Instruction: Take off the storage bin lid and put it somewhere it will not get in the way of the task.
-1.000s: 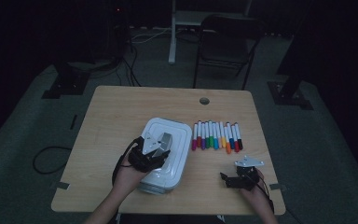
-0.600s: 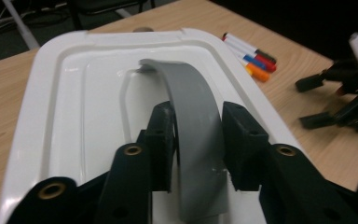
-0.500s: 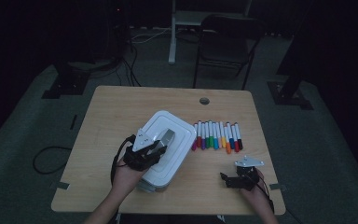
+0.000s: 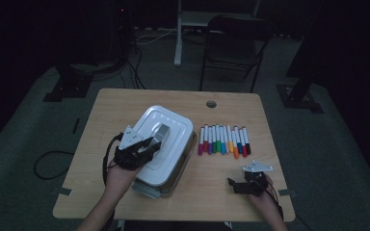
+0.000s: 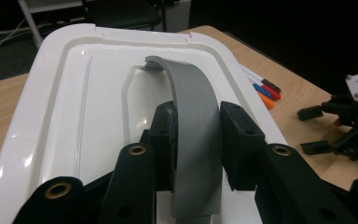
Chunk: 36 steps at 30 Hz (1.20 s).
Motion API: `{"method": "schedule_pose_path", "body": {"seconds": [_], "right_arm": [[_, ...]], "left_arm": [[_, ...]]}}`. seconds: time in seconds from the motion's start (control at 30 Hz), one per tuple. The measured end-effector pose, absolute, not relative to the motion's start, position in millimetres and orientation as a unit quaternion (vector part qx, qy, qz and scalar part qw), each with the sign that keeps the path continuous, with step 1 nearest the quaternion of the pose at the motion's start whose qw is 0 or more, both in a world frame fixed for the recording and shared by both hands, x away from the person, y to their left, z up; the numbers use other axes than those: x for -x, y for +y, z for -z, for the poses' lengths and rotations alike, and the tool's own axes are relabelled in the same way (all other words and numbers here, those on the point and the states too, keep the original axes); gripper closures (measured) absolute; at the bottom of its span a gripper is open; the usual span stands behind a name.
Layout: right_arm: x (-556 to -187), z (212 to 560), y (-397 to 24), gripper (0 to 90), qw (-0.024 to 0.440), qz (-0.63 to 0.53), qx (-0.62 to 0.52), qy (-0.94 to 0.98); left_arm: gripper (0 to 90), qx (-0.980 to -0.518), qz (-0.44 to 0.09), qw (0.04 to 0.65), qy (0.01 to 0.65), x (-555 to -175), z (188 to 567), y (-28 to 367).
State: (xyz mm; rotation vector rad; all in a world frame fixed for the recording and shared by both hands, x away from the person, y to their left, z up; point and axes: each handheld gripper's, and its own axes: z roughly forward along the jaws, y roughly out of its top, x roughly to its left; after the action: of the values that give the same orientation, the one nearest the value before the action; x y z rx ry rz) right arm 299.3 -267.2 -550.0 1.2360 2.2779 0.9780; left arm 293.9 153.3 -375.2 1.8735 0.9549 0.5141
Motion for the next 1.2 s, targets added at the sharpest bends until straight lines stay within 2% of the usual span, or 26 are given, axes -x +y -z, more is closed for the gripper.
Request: {"method": "schedule_pose_path", "body": {"seconds": [0.27, 0.67, 0.97, 1.2], "right_arm": [[-299, 550, -267, 12.5, 0.185, -0.347, -0.438, 0.808], [-300, 550, -267, 12.5, 0.186, -0.347, -0.437, 0.808], [-299, 550, -267, 12.5, 0.185, -0.347, -0.438, 0.808], [-299, 550, -267, 12.5, 0.185, -0.347, -0.438, 0.808]], "left_arm": [[69.2, -0.742, -0.230, 0.472, 0.417, -303, 372, 186], [69.3, -0.693, -0.252, 0.471, 0.485, -318, 387, 243], [69.3, -0.665, -0.265, 0.456, 0.529, -328, 412, 269], [69.3, -0.654, -0.265, 0.444, 0.553, -335, 441, 273]]}}
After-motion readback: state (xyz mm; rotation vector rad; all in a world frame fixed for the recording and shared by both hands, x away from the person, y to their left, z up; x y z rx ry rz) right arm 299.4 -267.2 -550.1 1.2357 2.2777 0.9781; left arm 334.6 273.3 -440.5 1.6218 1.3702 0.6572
